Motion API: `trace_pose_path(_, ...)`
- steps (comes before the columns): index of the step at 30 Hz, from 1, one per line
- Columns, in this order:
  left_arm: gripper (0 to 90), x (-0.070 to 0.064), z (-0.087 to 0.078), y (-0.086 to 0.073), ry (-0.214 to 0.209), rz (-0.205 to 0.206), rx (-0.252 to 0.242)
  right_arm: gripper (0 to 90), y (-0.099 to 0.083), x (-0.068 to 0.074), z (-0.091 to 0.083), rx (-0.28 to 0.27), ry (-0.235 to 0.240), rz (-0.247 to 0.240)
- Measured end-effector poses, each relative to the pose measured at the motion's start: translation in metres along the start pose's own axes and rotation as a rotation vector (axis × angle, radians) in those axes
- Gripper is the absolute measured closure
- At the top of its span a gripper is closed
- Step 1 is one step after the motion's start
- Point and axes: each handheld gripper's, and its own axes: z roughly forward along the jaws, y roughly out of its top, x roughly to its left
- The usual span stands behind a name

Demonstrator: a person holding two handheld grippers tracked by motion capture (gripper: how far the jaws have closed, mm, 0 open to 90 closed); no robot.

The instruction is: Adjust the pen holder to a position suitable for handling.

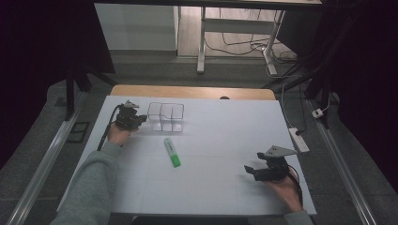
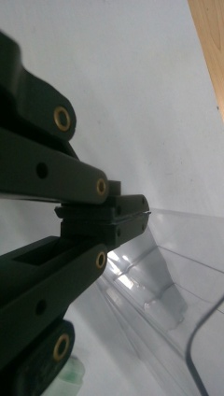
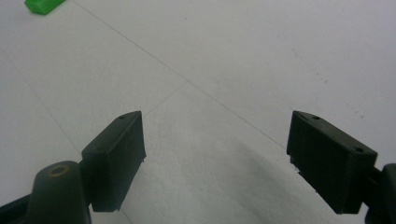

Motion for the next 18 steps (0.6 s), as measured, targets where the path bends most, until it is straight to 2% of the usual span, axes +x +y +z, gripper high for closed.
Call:
trace_pose_path(3, 89.0, -0.002, 0.002, 0.001, -0.002, 0.005, 0.002, 18.7, 0.0, 0.0, 0.0, -0.001, 0.002, -0.002)
trace_pose_path(7, 89.0, -0.009, 0.003, 0.002, 0.009, 0.041, -0.002, 18.7, 0.0, 0.001, 0.0, -0.007, 0.009, -0.006)
trace_pose_path(18, 89.0, -0.017, 0.007, 0.006, -0.011, 0.046, -0.003, 18.6, -0.001, 0.001, 0.002, 0.0, 0.011, -0.004)
